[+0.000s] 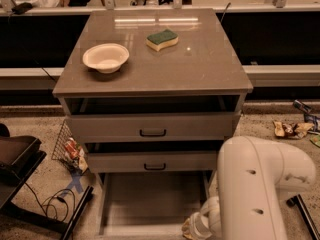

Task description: Open bottom drawer

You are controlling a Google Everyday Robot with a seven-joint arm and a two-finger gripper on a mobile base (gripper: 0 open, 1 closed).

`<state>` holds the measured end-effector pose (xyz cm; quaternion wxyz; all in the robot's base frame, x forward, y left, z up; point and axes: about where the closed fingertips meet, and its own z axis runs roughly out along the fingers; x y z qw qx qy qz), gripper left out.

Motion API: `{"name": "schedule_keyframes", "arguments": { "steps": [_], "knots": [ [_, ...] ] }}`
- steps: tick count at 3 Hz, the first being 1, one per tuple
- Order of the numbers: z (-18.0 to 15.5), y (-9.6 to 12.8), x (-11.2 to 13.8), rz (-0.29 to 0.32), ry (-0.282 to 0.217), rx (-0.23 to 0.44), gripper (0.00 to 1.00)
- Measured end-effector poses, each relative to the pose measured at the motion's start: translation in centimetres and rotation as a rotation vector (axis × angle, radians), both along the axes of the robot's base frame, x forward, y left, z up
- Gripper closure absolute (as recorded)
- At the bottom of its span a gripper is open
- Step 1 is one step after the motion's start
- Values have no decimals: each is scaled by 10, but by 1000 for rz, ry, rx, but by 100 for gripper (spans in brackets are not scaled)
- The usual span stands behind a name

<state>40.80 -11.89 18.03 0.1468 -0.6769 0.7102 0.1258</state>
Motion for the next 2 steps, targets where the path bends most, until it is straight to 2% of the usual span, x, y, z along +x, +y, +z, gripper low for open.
{"name": "schedule_keyframes", "arguments": {
  "steps": [1,2],
  "knots": [
    [8,-4,-24,13,33,-4,74],
    [8,-4,-24,13,33,-4,52]
  ]
}}
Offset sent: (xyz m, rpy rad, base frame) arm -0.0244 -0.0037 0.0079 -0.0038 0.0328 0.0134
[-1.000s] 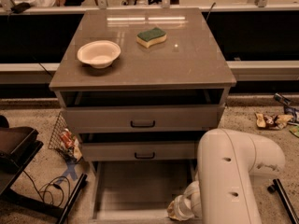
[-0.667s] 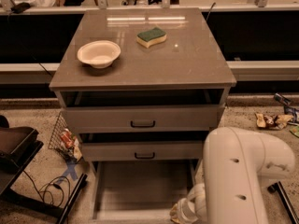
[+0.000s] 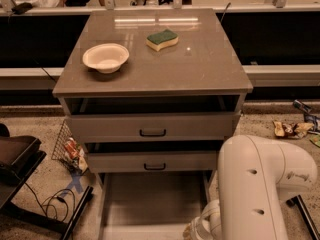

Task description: Open bottom drawer

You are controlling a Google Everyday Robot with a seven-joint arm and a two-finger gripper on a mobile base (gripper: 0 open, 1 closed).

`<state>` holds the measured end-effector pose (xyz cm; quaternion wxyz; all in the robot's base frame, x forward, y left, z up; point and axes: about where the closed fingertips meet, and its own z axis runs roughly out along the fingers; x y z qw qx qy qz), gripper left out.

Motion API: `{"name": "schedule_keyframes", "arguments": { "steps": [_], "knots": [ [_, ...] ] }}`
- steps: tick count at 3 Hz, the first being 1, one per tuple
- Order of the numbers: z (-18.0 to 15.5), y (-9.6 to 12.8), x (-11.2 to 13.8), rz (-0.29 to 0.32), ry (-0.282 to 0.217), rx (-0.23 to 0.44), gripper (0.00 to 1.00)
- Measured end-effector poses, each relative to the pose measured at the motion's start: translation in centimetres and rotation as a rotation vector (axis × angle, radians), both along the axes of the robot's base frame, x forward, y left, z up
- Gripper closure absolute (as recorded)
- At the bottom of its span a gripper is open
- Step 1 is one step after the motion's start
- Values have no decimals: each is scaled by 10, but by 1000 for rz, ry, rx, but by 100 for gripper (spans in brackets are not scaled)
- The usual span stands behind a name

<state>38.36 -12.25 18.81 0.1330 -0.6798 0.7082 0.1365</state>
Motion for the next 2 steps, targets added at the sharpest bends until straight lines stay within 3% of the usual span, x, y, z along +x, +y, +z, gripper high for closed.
{"name": "schedule_keyframes", "arguments": {
  "steps": [2],
  "knots": [
    [-1,1,-2,2,4,2,5]
  ]
}}
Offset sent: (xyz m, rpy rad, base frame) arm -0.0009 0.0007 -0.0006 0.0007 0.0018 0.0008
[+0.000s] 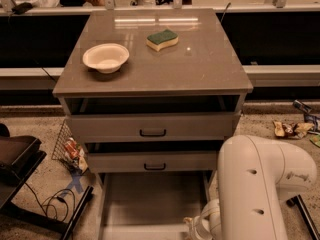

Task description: Open bottom drawer

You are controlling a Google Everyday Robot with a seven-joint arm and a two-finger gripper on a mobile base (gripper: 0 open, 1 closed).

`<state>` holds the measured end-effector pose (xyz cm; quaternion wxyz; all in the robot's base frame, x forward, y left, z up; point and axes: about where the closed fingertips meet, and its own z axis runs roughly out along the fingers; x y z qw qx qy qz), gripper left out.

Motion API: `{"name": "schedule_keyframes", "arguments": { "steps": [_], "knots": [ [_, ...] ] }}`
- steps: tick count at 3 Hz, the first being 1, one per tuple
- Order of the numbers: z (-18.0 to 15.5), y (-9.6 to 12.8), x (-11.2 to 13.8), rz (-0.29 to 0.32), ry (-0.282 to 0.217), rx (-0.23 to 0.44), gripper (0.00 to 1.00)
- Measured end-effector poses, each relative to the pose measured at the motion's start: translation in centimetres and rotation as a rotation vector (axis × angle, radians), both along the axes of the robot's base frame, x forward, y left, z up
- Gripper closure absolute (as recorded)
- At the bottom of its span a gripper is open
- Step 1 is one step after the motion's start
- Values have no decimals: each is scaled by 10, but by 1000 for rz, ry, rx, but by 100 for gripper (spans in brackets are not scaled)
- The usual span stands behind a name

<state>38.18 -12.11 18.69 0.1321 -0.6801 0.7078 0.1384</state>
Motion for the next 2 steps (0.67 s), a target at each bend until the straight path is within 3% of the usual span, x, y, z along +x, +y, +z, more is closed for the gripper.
{"name": "schedule_keyframes", "arguments": {
  "steps": [2],
  "knots": [
    [0,0,1,0,0,0,0]
  ]
}}
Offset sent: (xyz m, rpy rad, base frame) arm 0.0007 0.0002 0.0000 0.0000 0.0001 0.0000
